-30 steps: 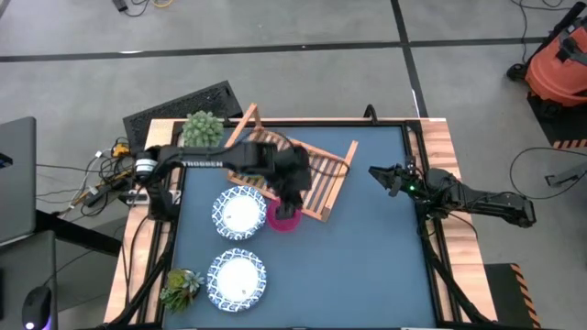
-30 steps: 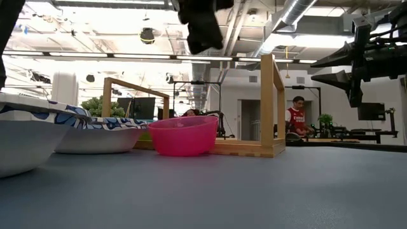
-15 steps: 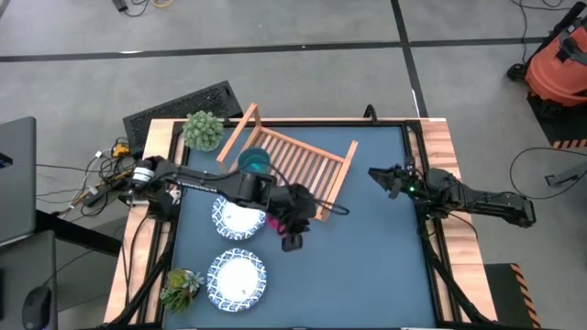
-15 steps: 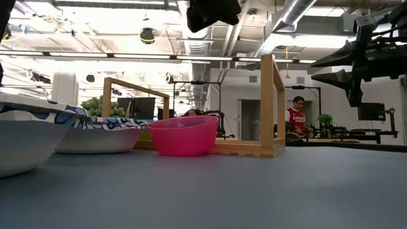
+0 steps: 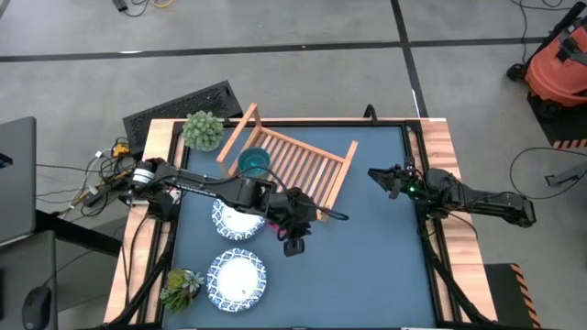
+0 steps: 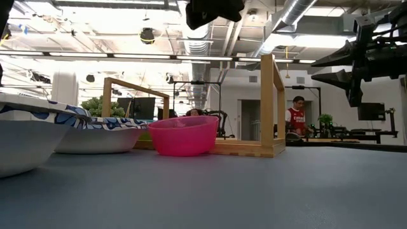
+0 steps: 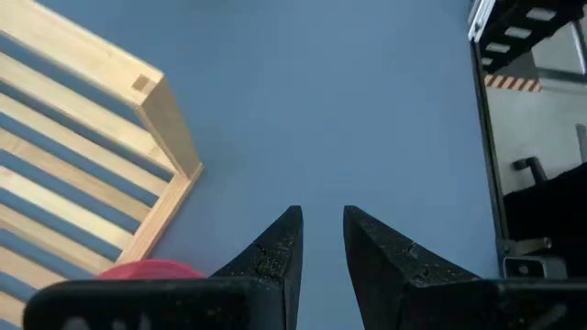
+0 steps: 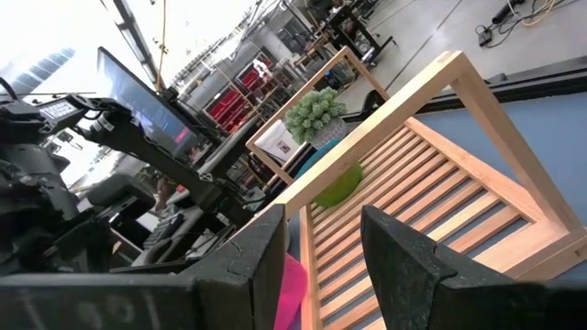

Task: Place and stack bowls onto a shelf
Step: Stack the small red bowl on top of the small blue bowl on the shelf

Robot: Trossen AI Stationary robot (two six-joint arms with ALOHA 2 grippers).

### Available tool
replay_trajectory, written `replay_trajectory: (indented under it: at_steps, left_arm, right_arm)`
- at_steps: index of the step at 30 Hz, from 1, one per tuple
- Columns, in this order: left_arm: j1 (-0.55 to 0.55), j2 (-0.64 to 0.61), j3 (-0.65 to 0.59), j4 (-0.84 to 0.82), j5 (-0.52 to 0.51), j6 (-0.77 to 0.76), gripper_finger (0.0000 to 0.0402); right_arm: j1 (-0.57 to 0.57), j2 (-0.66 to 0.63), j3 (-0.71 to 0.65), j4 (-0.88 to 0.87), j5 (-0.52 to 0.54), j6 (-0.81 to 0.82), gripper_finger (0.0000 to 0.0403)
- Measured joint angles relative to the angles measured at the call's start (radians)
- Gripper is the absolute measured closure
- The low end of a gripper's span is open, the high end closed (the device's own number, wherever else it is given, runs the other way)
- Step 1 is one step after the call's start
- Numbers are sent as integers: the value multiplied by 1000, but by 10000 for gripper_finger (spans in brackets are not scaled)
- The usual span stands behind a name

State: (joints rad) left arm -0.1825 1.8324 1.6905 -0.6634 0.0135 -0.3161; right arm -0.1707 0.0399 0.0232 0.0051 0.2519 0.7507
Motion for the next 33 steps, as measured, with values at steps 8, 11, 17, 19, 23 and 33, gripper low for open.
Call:
replay_trajectory:
  at_steps: [8,11,17,19,23,33]
  left_arm:
    - [46,-22,0,-12,7,151,334]
    - [77,-24,2,-28,8,181,334]
    - [135,-17,-14,-92,61,228,334]
    - [148,-15,-52,-90,60,231,334]
    - [170,-13,-135,-67,58,230,334]
    - [218,-13,-252,-19,57,299,334]
  right_arm:
    - [0,0,0,0,0,0,232]
    - [0,0,0,0,-1,0,232]
    - [0,0,0,0,-1,0,232]
    - [0,0,0,0,-4,0,232]
    - [0,0,0,-1,-10,0,232]
    - [0,0,0,0,-10,-29,232]
